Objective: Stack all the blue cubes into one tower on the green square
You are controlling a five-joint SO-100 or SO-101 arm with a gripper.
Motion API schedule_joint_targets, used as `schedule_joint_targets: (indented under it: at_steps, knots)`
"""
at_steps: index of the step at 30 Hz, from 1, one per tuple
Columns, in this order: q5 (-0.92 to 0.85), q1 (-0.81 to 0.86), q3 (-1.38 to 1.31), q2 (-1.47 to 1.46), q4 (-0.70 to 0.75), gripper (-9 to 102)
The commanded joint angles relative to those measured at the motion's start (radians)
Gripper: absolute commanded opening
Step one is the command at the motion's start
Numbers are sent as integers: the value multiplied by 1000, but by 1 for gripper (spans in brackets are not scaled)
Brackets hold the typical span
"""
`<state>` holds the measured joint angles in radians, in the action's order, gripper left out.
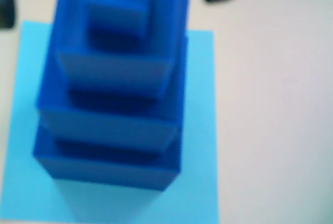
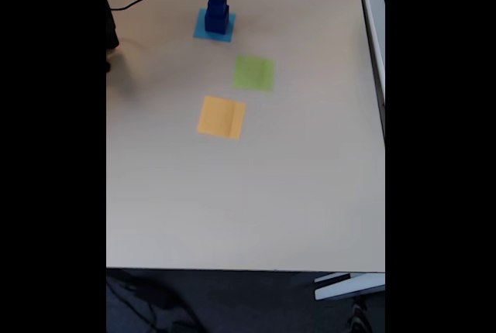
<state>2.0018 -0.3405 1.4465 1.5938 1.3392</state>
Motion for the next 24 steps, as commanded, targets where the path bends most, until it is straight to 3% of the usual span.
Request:
schedule_joint_targets:
  at_steps: [1, 24]
  knots:
    - [-3, 3, -57, 6, 6, 17]
    - [-6, 6, -54, 2, 14, 12]
